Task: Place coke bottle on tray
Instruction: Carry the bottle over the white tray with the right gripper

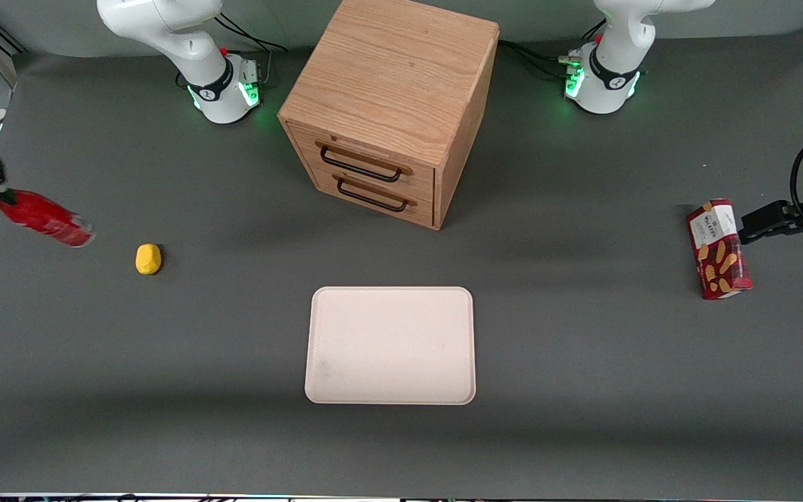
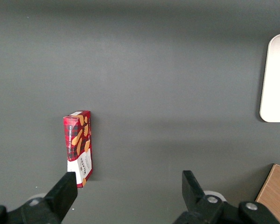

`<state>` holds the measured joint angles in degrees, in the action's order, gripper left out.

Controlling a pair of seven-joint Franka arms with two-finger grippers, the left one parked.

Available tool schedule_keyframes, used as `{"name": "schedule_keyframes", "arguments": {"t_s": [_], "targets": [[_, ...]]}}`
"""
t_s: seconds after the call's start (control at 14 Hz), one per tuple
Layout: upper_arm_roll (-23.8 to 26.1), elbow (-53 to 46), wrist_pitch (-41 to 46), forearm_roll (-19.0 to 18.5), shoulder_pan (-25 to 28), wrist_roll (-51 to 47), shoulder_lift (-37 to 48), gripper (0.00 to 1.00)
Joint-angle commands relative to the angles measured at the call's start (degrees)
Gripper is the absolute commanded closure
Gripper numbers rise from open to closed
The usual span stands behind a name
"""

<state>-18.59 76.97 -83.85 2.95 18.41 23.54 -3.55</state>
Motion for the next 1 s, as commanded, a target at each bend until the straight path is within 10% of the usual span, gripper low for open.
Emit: {"name": "schedule_keyframes", "arguments": {"t_s": [0.0,0.93], "targets": [[-0.9,-5.1,1.9,-0.5,7.7,-11.9,-3.3,1.0],[-0.3,-18.2,-1.8,3.5,23.1,-44.9,-20.9,1.0]]}}
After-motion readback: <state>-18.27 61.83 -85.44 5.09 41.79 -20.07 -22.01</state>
